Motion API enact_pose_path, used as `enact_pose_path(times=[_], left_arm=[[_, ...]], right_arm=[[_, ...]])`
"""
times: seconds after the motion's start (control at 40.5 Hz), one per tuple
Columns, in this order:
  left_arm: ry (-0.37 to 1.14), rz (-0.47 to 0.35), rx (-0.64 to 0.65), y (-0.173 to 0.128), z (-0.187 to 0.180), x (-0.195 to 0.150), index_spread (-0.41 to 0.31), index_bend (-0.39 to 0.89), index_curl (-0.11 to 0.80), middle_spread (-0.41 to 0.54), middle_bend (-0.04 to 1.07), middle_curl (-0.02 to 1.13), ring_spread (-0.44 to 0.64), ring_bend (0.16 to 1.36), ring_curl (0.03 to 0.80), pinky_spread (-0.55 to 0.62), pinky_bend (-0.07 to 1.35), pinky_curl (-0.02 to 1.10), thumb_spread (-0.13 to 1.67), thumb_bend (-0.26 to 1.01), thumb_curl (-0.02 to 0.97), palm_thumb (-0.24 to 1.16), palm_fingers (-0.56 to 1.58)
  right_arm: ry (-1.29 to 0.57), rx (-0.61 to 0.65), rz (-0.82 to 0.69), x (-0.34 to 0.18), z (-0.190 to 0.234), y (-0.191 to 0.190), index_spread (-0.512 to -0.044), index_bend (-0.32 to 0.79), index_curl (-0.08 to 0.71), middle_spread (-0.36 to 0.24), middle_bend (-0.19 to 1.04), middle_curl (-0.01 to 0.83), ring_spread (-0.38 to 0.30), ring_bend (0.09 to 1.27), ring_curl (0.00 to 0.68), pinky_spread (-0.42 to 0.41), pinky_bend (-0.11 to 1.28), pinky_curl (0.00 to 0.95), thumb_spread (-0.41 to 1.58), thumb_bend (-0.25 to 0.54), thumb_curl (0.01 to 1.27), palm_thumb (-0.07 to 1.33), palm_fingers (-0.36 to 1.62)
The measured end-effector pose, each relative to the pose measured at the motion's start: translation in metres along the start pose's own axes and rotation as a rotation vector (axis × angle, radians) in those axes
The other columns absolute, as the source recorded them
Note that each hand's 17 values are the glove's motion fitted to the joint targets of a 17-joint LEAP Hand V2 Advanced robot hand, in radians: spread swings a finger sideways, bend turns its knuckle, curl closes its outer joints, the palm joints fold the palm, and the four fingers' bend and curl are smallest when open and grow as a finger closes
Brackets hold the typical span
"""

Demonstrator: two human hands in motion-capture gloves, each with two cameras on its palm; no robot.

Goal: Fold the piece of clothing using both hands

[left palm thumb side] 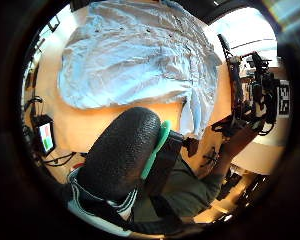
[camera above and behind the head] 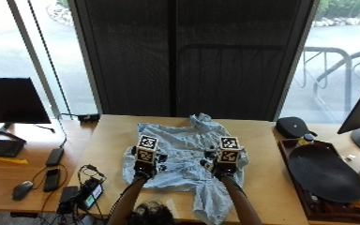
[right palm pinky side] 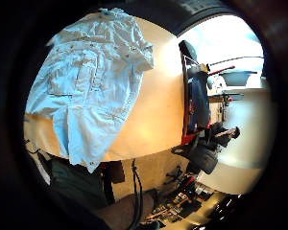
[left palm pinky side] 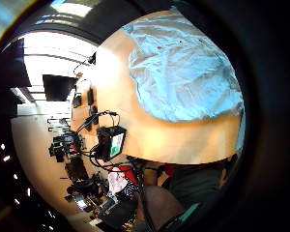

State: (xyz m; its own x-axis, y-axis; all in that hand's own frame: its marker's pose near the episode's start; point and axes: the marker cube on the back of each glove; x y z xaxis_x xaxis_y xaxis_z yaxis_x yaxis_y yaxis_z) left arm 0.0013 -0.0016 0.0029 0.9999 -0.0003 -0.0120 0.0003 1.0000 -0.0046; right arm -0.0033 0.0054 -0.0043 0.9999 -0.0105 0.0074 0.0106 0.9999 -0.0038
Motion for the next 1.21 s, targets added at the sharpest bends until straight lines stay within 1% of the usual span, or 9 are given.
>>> enact_pose_path(times=[0.049,0.148,0.346,0.494,0.692,0.889,0.988,1.062,1.21], left_arm=[[0.003,0.001,-0.002,-0.001,0.002,0.000,-0.056,0.10,0.030,0.047,0.24,0.08,0.17,0.45,0.097,0.20,0.30,0.05,0.49,0.03,0.033,0.07,0.32],[0.002,0.000,-0.005,0.002,-0.002,0.000,-0.070,0.11,0.062,0.071,0.25,0.14,0.24,0.51,0.153,0.29,0.33,0.09,0.71,0.03,0.061,0.09,0.28],[0.002,0.002,0.011,0.002,-0.007,0.004,-0.086,0.13,0.112,0.091,0.25,0.21,0.31,0.56,0.197,0.39,0.37,0.13,0.96,0.00,0.110,0.09,0.23],[0.011,0.028,-0.001,0.002,-0.003,0.005,-0.091,0.13,0.144,0.097,0.26,0.24,0.33,0.58,0.215,0.43,0.38,0.15,1.04,-0.01,0.141,0.09,0.21],[0.004,0.015,-0.008,0.002,0.002,0.001,-0.094,0.13,0.178,0.108,0.26,0.28,0.35,0.60,0.232,0.46,0.40,0.17,1.10,-0.02,0.175,0.09,0.19],[0.009,-0.012,0.015,0.020,0.002,-0.005,-0.095,0.14,0.205,0.114,0.26,0.31,0.36,0.61,0.245,0.47,0.41,0.20,1.13,-0.02,0.199,0.09,0.18],[0.015,-0.003,0.020,0.023,0.018,-0.006,-0.095,0.14,0.216,0.115,0.26,0.32,0.36,0.62,0.250,0.47,0.42,0.21,1.14,-0.02,0.208,0.08,0.17],[0.013,0.001,0.000,0.029,0.033,-0.004,-0.095,0.14,0.224,0.115,0.26,0.33,0.36,0.62,0.254,0.47,0.42,0.21,1.14,-0.02,0.214,0.09,0.17],[0.009,0.032,-0.129,0.018,0.079,0.001,-0.092,0.12,0.229,0.116,0.25,0.34,0.34,0.65,0.266,0.46,0.45,0.23,1.17,0.01,0.243,0.18,0.18]], right_arm=[[0.006,0.002,-0.001,-0.002,-0.003,0.004,-0.235,0.18,0.062,-0.019,0.17,0.044,0.065,0.21,0.036,0.146,0.44,0.111,0.51,0.038,0.04,0.08,0.22],[0.029,0.020,-0.003,-0.005,-0.011,0.012,-0.311,0.18,0.115,-0.026,0.17,0.076,0.091,0.22,0.074,0.198,0.48,0.168,0.74,0.024,0.07,0.08,0.19],[0.042,0.048,-0.013,-0.010,-0.018,0.018,-0.383,0.17,0.172,-0.033,0.17,0.129,0.120,0.24,0.116,0.247,0.51,0.221,0.99,-0.006,0.12,0.08,0.15],[0.049,0.061,-0.019,-0.013,-0.019,0.019,-0.404,0.17,0.204,-0.035,0.18,0.160,0.130,0.24,0.139,0.261,0.51,0.244,1.07,-0.018,0.15,0.07,0.14],[0.052,0.056,-0.019,-0.015,-0.017,0.021,-0.416,0.17,0.235,-0.036,0.18,0.192,0.137,0.25,0.165,0.268,0.52,0.272,1.12,-0.020,0.18,0.05,0.12],[0.053,0.036,-0.001,-0.005,-0.009,0.027,-0.421,0.17,0.257,-0.036,0.17,0.216,0.139,0.25,0.186,0.271,0.53,0.290,1.13,-0.019,0.21,0.04,0.11],[0.034,0.012,-0.001,0.001,0.008,0.032,-0.422,0.17,0.266,-0.032,0.17,0.223,0.140,0.26,0.195,0.272,0.53,0.298,1.13,-0.016,0.22,0.05,0.11],[0.033,-0.023,0.005,0.006,0.029,0.039,-0.421,0.17,0.272,-0.018,0.17,0.229,0.150,0.26,0.200,0.278,0.54,0.304,1.13,0.016,0.25,0.14,0.12],[0.072,-0.107,0.013,0.016,0.067,0.048,-0.414,0.15,0.275,0.006,0.17,0.239,0.164,0.28,0.216,0.282,0.58,0.323,1.12,0.039,0.29,0.26,0.17]])
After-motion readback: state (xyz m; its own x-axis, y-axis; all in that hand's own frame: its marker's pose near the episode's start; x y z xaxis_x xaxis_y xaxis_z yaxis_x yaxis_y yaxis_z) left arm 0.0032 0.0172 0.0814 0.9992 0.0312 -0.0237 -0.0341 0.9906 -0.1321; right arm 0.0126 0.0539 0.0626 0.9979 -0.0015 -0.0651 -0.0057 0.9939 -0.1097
